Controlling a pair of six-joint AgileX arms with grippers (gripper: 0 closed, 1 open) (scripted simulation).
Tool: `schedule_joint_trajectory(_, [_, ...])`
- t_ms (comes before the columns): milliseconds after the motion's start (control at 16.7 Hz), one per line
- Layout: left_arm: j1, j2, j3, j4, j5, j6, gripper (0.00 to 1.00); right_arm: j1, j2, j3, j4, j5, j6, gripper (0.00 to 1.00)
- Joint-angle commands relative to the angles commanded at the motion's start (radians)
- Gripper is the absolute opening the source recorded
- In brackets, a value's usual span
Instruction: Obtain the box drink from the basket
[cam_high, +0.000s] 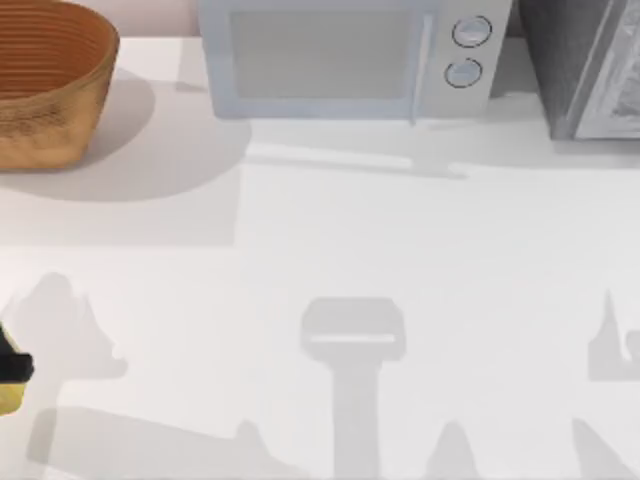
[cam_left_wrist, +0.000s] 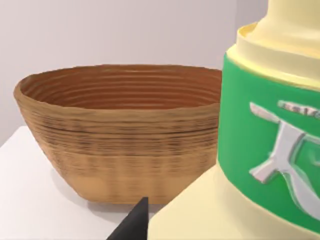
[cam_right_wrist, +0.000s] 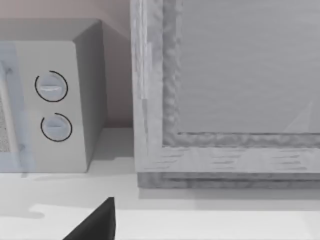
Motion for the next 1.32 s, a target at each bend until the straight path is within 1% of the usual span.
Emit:
schedule_joint_trajectory(180, [-0.028,0.032,0.012,0.029,-0.021,0.002,0.0,0.0,0.0,0.0,0.0,0.0,0.0,1.0])
schedule_joint_trajectory(300, [-0.068,0.105,0.036,0.094,-0.076,0.005,0.0,0.0,0.0,0.0,0.0,0.0,0.0,1.0])
schedule_joint_trajectory(420, [-0.105,0.22,0.066,0.193,-0.163,0.008,0.0,0.0,0.0,0.0,0.0,0.0,0.0,1.0])
schedule_joint_trajectory(660, [-0.17,0.524,0.123,0.405,-0.355,0.013,0.0,0.0,0.0,0.0,0.0,0.0,0.0,1.0])
schedule_joint_trajectory(1020, [-0.213,0.844,0.207,0.658,-0.641,0.02,0.0,0.0,0.0,0.0,0.0,0.0,0.0,1.0])
schedule_joint_trajectory(1320, [-0.301,1.162,0.279,0.896,-0.858,0.027,0.0,0.0,0.0,0.0,0.0,0.0,0.0,1.0])
